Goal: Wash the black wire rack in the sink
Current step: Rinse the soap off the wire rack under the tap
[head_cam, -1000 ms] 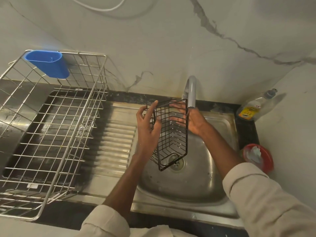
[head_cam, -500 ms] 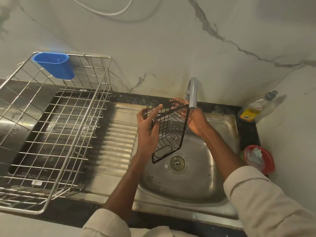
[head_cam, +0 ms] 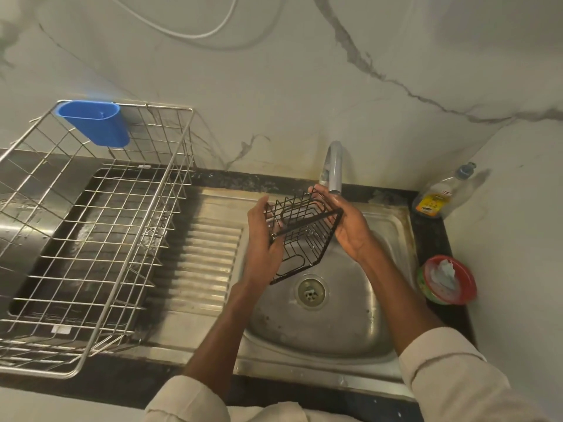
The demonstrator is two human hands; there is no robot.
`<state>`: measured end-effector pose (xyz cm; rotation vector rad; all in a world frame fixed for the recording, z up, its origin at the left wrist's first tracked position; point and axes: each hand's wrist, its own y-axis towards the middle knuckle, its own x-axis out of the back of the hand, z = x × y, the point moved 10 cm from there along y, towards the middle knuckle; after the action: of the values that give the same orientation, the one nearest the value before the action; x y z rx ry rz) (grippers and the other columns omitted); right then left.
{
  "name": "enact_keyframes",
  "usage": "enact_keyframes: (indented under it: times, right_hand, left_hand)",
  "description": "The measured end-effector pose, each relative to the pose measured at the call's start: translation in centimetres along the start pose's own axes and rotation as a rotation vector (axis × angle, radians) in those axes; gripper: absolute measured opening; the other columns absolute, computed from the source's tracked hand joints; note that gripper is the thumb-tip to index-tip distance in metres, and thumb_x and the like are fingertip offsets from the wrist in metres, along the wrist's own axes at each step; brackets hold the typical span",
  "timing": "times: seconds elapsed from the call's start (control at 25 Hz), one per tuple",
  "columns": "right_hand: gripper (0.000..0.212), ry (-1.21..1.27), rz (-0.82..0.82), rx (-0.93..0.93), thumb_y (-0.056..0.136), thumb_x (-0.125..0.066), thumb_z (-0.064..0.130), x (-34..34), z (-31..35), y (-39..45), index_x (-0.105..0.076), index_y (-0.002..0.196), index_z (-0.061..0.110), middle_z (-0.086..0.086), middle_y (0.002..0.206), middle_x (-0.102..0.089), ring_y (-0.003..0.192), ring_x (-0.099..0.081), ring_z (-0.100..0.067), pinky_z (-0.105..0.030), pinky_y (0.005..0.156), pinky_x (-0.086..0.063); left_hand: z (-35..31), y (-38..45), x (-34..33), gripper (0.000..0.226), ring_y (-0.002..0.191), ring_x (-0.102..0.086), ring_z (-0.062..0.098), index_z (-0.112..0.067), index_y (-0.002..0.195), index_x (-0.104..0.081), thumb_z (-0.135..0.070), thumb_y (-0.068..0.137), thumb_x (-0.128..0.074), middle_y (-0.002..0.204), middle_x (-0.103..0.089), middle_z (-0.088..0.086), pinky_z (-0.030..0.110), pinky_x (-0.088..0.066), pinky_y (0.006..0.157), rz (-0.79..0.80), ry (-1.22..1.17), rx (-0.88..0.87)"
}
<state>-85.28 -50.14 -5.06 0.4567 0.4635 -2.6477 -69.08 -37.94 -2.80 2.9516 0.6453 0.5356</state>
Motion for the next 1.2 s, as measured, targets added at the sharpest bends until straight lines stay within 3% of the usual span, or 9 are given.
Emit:
enact_keyframes:
  times: [0.2, 0.36, 0.48, 0.6, 0.72, 0.84, 0.92, 1.04, 1.2]
  right_hand:
    - [0.037, -0.014, -0.022, 0.036, 0.104, -0.050, 0.025, -0.9, 0.7, 1.1, -0.061, 0.135, 0.007, -0.008, 0.131, -0.070, 0.130, -0.061, -0.022, -0.042, 0.110, -0.045]
    - [0.031, -0.029, -0.080, 0.074, 0.095, -0.063, 0.019, -1.2, 1.6, 2.0, -0.068, 0.123, 0.008, -0.013, 0.123, -0.073, 0.124, -0.065, -0.027, -0.044, 0.112, -0.042]
    - [0.019, -0.176, -0.303, 0.055, 0.091, -0.072, 0.030, 1.1, 0.8, 0.0, -0.076, 0.108, 0.023, -0.002, 0.116, -0.076, 0.114, -0.068, -0.019, -0.032, 0.090, -0.053]
    - [0.025, -0.251, -0.469, 0.123, 0.101, -0.058, 0.015, 3.3, 0.2, -3.6, -0.076, 0.112, 0.028, 0.015, 0.104, -0.073, 0.109, -0.066, -0.005, -0.014, 0.075, -0.050]
    - [0.045, -0.434, -0.485, 0.122, 0.100, -0.048, -0.002, 4.4, -0.1, -6.1, -0.069, 0.129, 0.025, 0.018, 0.108, -0.071, 0.097, -0.065, 0.006, -0.008, 0.071, -0.049]
    - [0.039, -0.619, -0.546, 0.165, 0.101, -0.056, 0.007, 5.7, 0.9, -6.7, -0.067, 0.134, 0.024, 0.005, 0.127, -0.072, 0.111, -0.068, -0.011, -0.025, 0.089, -0.056]
    - [0.040, -0.635, -0.542, 0.160, 0.101, -0.056, 0.008, 5.4, 1.2, -6.5, -0.067, 0.134, 0.027, 0.006, 0.128, -0.071, 0.112, -0.068, -0.012, -0.030, 0.089, -0.059]
    - [0.040, -0.667, -0.484, 0.167, 0.100, -0.056, 0.005, 3.7, 1.6, -6.1, -0.071, 0.128, 0.029, 0.013, 0.116, -0.072, 0.100, -0.067, -0.004, -0.016, 0.071, -0.050]
    - [0.018, -0.719, -0.632, 0.263, 0.096, -0.068, 0.011, 4.4, 3.2, -8.0, -0.078, 0.110, 0.017, 0.006, 0.095, -0.077, 0.087, -0.072, -0.009, -0.002, 0.063, -0.041]
  left_hand:
    - [-0.7, -0.2, -0.3, 0.081, 0.117, -0.049, 0.018, -0.017, 0.149, -0.036, -0.026, 0.079, -0.075, 0.129, -0.040, -0.001, 0.040, -0.053, 0.099, 0.112, 0.255, -0.071]
    - [-0.3, -0.6, 0.3, 0.082, 0.120, -0.048, 0.017, -0.022, 0.142, -0.042, -0.035, 0.076, -0.089, 0.127, -0.044, -0.004, 0.045, -0.052, 0.101, 0.053, 0.222, -0.033]
    - [-0.8, -0.6, -0.2, 0.090, 0.121, -0.048, 0.017, -0.024, 0.142, -0.041, -0.057, 0.072, -0.088, 0.127, -0.043, -0.006, 0.047, -0.052, 0.102, 0.041, 0.231, -0.044]
    - [-1.6, -0.8, -1.1, 0.110, 0.121, -0.046, 0.016, -0.021, 0.145, -0.040, -0.072, 0.062, -0.090, 0.129, -0.041, -0.006, 0.046, -0.052, 0.103, 0.059, 0.229, -0.049]
    - [-2.4, -1.6, -2.1, 0.117, 0.120, -0.048, 0.018, -0.024, 0.145, -0.039, -0.074, 0.054, -0.093, 0.128, -0.041, -0.007, 0.048, -0.053, 0.102, 0.091, 0.229, -0.075]
    - [-2.9, -2.5, -2.7, 0.115, 0.120, -0.048, 0.018, -0.026, 0.143, -0.038, -0.075, 0.053, -0.092, 0.128, -0.041, -0.006, 0.048, -0.053, 0.103, 0.104, 0.228, -0.085]
    - [-3.1, -3.0, -2.6, 0.112, 0.120, -0.048, 0.018, -0.028, 0.142, -0.038, -0.073, 0.055, -0.092, 0.126, -0.040, -0.009, 0.046, -0.052, 0.103, 0.089, 0.213, -0.083]
    - [-3.4, -3.2, -1.8, 0.098, 0.117, -0.049, 0.017, -0.036, 0.137, -0.037, -0.065, 0.062, -0.092, 0.123, -0.040, -0.011, 0.041, -0.052, 0.101, 0.041, 0.215, -0.106]
    - [-3.2, -3.4, -2.0, 0.078, 0.118, -0.052, 0.020, -0.029, 0.138, -0.040, -0.043, 0.075, -0.085, 0.124, -0.046, -0.006, 0.048, -0.052, 0.100, 0.042, 0.224, -0.150]
